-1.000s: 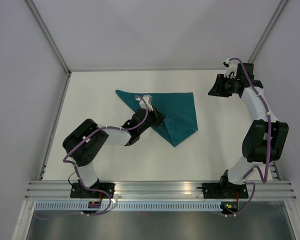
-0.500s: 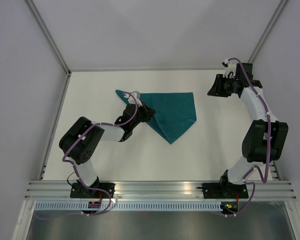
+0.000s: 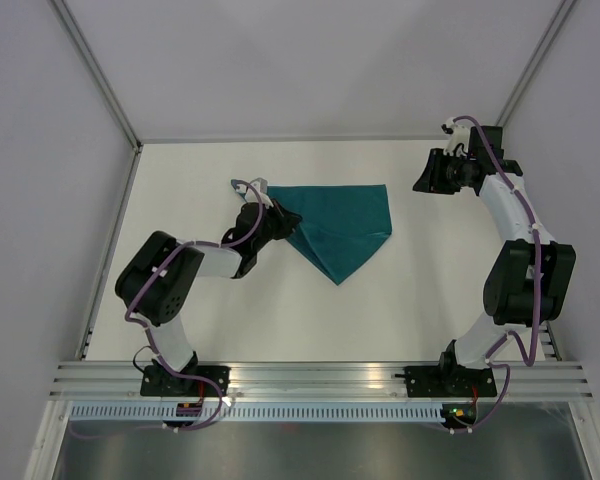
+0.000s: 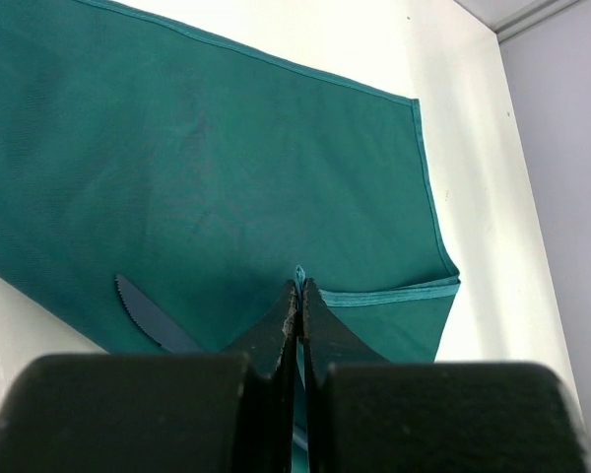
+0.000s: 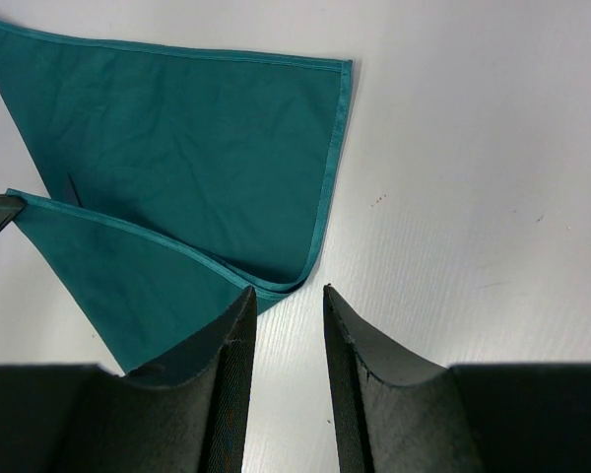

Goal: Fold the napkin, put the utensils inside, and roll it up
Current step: Fold the napkin

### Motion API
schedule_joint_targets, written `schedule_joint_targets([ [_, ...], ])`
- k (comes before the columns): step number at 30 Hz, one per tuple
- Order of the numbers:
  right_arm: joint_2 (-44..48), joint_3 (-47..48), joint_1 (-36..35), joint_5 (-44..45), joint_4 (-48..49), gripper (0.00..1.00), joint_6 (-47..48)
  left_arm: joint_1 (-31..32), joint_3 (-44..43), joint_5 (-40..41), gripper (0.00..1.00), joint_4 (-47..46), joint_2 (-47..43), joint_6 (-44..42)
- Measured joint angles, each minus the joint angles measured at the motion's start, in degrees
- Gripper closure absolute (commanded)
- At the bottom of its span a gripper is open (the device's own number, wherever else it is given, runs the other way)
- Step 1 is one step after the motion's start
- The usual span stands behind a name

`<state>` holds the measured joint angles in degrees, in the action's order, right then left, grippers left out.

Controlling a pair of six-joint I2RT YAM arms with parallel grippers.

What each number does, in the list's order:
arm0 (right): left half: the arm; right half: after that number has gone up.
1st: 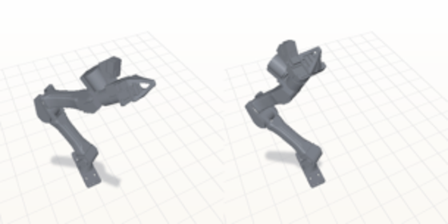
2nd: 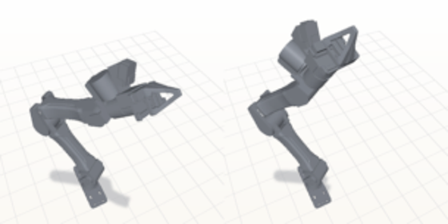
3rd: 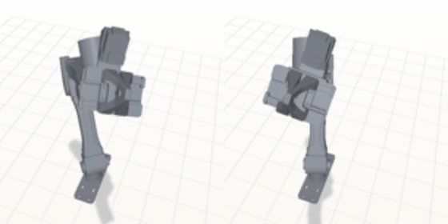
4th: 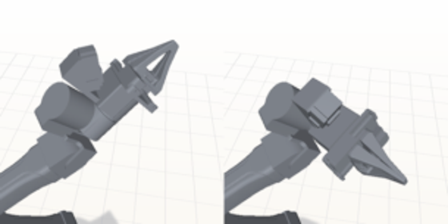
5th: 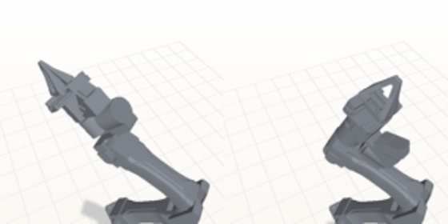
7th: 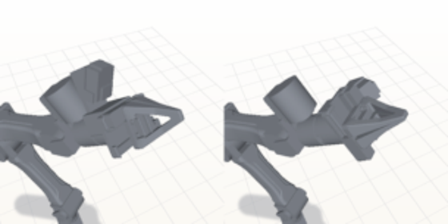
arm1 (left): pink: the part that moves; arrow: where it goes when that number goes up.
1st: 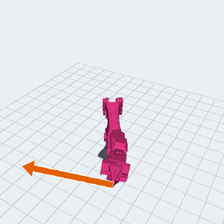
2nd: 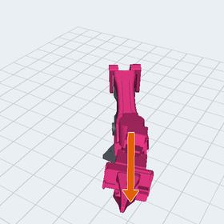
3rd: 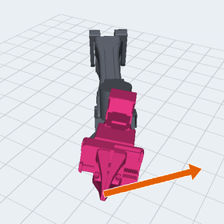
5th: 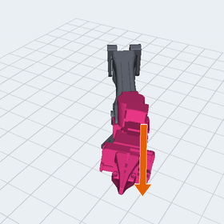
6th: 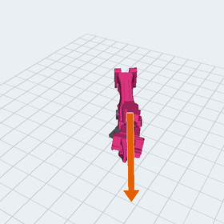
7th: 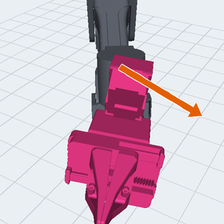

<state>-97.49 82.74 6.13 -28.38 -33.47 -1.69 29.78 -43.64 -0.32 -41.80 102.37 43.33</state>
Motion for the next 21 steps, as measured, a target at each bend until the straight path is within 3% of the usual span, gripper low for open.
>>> schedule_joint_targets([
  [12, -0.07, 0.00, -0.52, 0.20, -0.17, 0.61, 0.39, -2.73, 0.33, -3.28, 0.96, -0.15, 2.97, 3.02],
  [15, -0.07, 0.02, -0.68, 0.22, -0.37, 0.61, 0.46, -3.13, 0.33, -3.96, 0.88, -0.13, 3.69, 3.61],
  [19, -0.09, 0.02, -0.68, 0.22, -0.44, 0.61, 0.63, -4.09, 0.31, -5.66, 0.64, -0.13, 4.83, 4.63],
  [21, -0.09, 0.00, -0.68, 0.22, -0.44, 0.61, 0.66, -4.70, 0.31, -6.16, 0.60, -0.02, 5.16, 5.07],
])
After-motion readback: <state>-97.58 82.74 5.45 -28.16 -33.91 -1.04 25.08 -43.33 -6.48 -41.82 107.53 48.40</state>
